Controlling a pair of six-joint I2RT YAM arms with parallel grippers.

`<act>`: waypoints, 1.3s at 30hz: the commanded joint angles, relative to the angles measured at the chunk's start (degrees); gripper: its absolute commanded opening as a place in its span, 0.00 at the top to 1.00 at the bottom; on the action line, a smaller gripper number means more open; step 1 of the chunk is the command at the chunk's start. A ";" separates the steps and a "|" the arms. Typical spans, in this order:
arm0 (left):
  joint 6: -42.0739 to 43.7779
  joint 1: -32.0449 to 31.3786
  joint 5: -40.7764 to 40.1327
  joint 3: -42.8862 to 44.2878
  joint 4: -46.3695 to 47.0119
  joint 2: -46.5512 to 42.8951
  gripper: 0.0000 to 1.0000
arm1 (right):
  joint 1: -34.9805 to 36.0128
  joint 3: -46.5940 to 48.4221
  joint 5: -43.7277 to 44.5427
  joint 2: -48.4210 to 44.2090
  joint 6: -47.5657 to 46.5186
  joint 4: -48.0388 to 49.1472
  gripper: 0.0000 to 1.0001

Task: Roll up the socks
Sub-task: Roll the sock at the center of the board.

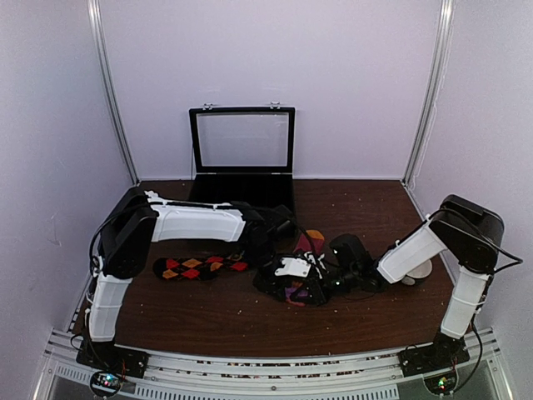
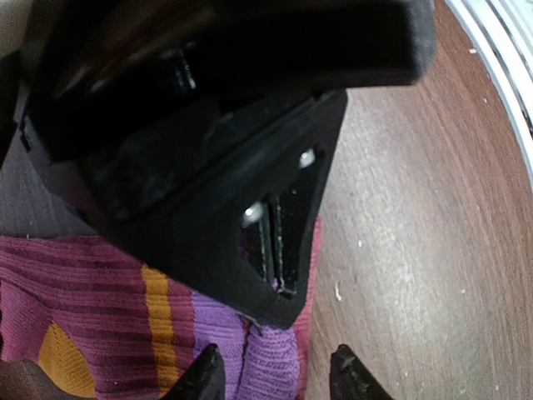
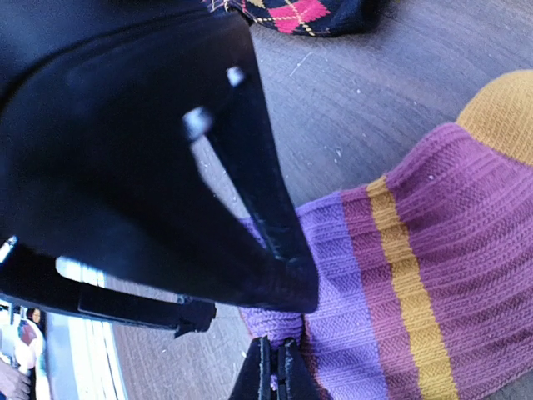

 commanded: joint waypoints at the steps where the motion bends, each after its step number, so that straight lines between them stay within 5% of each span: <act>1: -2.58 -0.27 -1.63 -4.92 -0.81 -1.11 0.51 | -1.26 -4.74 1.90 3.09 2.32 -10.13 1.00; 12: -8.56 5.02 8.18 -7.78 4.30 -9.29 0.37 | -2.23 -5.29 1.26 2.14 1.75 -10.76 1.00; 24: 1.15 2.72 4.16 -5.28 2.87 -5.88 0.49 | -3.71 -4.52 -0.74 3.38 3.50 -11.81 1.00; 39: 1.16 -0.08 -1.02 -2.04 4.32 -0.68 0.57 | -4.77 -4.43 -1.72 4.44 3.93 -11.58 1.00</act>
